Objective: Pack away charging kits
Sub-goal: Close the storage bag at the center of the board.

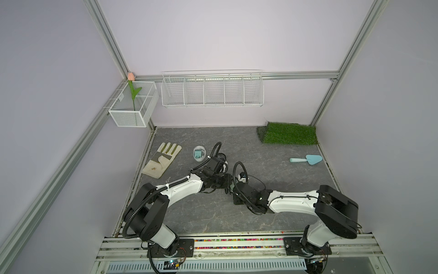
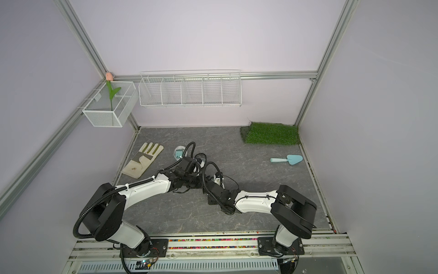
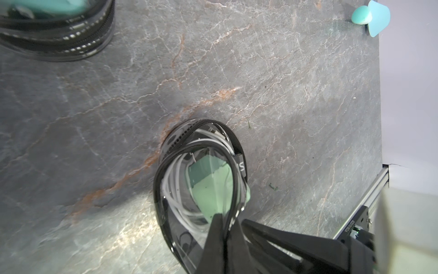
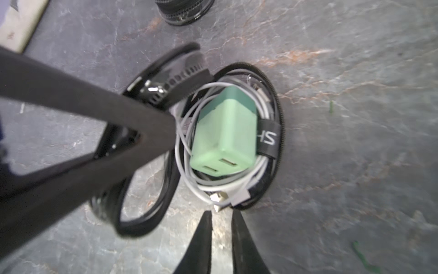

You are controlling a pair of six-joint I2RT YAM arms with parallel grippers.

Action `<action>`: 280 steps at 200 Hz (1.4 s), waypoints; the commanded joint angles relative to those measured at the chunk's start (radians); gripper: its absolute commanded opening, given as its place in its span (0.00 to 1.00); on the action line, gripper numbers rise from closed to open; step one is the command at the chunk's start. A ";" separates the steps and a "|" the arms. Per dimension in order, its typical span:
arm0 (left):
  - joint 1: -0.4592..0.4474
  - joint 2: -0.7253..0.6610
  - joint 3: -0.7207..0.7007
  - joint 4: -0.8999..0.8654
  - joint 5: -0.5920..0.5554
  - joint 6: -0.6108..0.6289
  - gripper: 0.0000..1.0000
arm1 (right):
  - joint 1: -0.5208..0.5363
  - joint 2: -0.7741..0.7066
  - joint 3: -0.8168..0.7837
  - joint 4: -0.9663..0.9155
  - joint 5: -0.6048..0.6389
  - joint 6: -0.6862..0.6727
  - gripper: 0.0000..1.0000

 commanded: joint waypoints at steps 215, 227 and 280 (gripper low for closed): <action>-0.005 0.029 0.033 0.001 0.082 0.016 0.00 | -0.062 0.158 0.168 -0.112 0.068 0.058 0.18; -0.005 0.030 0.033 0.003 0.087 0.016 0.00 | -0.067 0.164 0.172 -0.120 0.073 0.067 0.17; -0.005 0.049 0.028 0.029 0.111 0.008 0.00 | -0.088 0.185 0.193 -0.129 0.064 0.076 0.35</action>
